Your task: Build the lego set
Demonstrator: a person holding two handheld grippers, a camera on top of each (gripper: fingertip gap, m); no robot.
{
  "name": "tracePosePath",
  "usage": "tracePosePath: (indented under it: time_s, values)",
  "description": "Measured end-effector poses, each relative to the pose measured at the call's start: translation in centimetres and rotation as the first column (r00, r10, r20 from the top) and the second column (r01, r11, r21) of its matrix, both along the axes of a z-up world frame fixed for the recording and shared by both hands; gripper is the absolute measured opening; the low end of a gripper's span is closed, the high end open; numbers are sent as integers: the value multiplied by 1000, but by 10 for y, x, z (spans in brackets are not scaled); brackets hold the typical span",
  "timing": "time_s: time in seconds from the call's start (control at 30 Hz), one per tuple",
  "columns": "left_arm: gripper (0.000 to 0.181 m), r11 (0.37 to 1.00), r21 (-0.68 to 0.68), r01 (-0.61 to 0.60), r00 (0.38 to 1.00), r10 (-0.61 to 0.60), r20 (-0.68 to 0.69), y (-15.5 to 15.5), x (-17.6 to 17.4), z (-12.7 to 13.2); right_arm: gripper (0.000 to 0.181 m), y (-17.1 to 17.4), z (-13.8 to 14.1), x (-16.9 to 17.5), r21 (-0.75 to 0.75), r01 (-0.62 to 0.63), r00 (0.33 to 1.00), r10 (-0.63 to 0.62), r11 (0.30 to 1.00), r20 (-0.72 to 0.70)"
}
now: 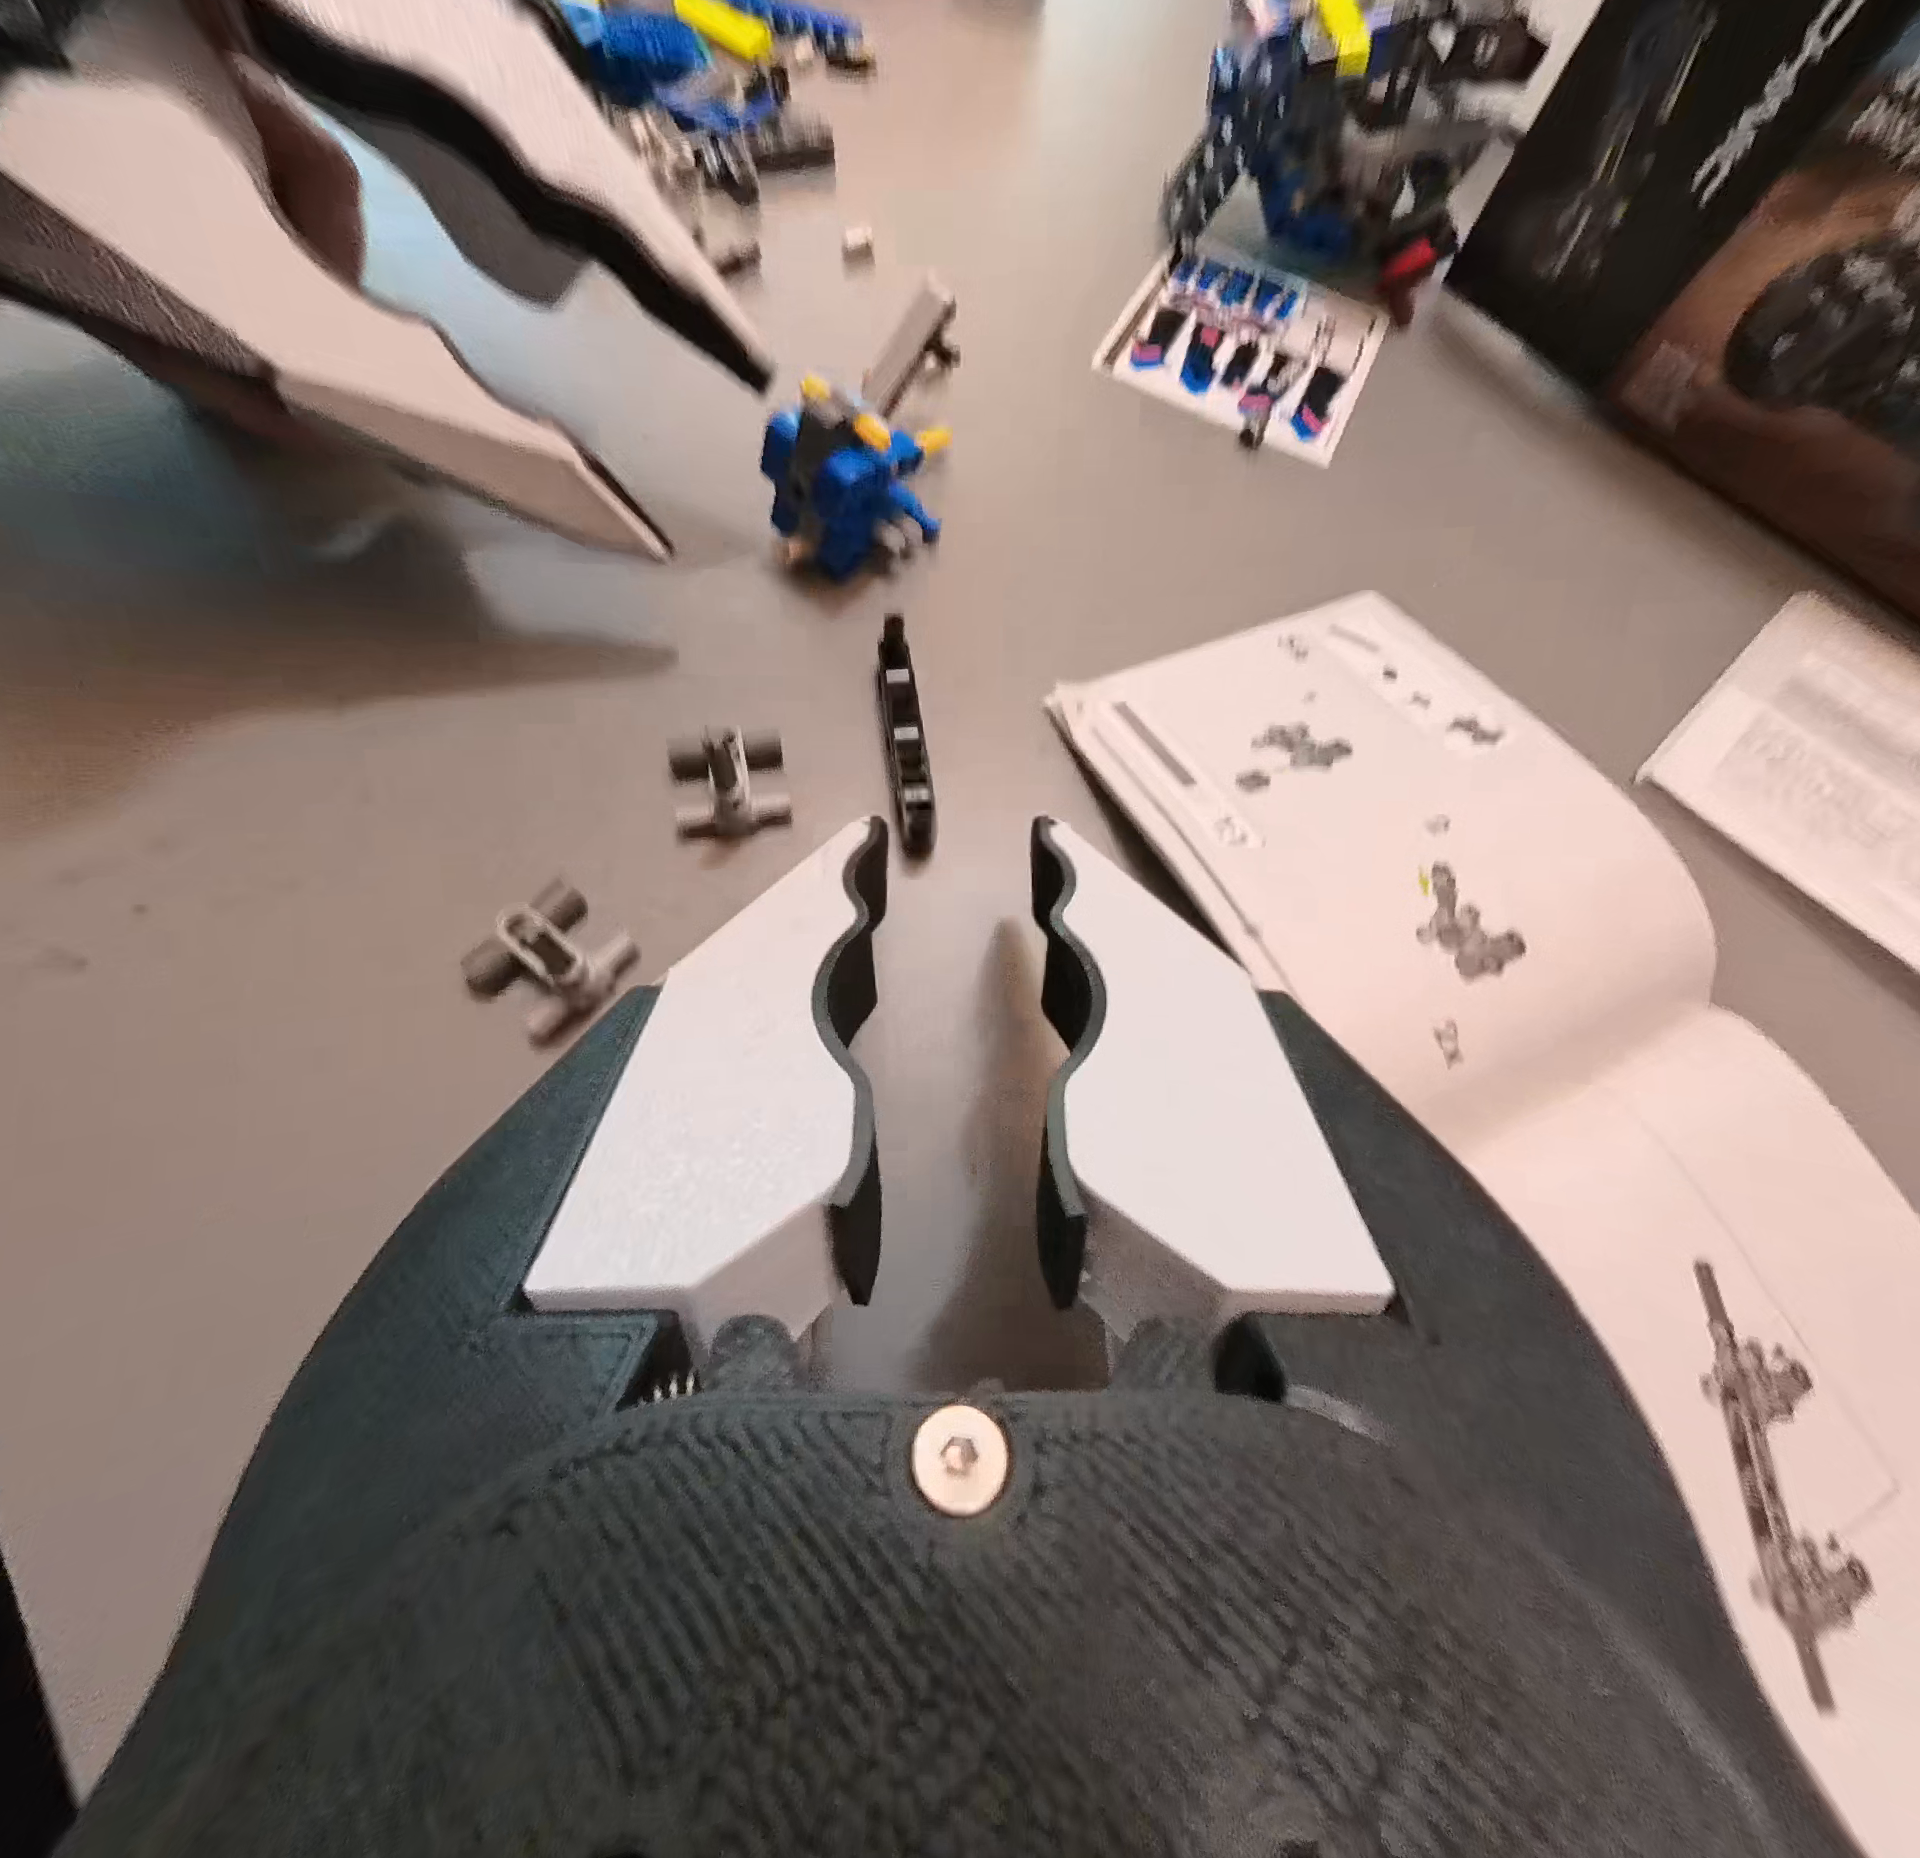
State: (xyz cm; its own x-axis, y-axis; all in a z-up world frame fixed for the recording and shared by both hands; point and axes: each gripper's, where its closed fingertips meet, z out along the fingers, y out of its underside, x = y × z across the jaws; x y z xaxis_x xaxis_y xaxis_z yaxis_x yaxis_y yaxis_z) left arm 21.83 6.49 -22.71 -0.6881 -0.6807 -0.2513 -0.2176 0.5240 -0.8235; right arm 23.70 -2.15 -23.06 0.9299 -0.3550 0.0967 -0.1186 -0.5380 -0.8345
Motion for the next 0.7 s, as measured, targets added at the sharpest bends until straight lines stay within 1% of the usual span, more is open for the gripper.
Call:
tracePosePath:
  time_s: [0.07,0.23,0.43,0.53,0.63,0.7]
  values:
    - [38,1000,-5,1,1000,-1,-10,0,0,-1,26,7,2,3,17,-9,1000,9,1000,-8]
    - [33,999,-54,2,1000,-3,-17,2,0,3,24,15,-8,5,-45,-55,998,54,997,-21]
    - [32,996,-93,10,997,-17,-69,2,0,2,23,19,-22,-1,-119,-109,992,100,987,-73]
    - [31,995,-103,4,996,-14,-91,2,1,0,20,21,-22,-2,-119,-119,992,112,986,-65]
    - [31,995,-101,4,995,-14,-94,2,1,0,7,21,-23,-3,-123,-131,990,123,984,-70]
    - [31,995,-97,5,995,-14,-95,2,1,-1,7,21,-23,-3,-122,-130,990,121,984,-73]
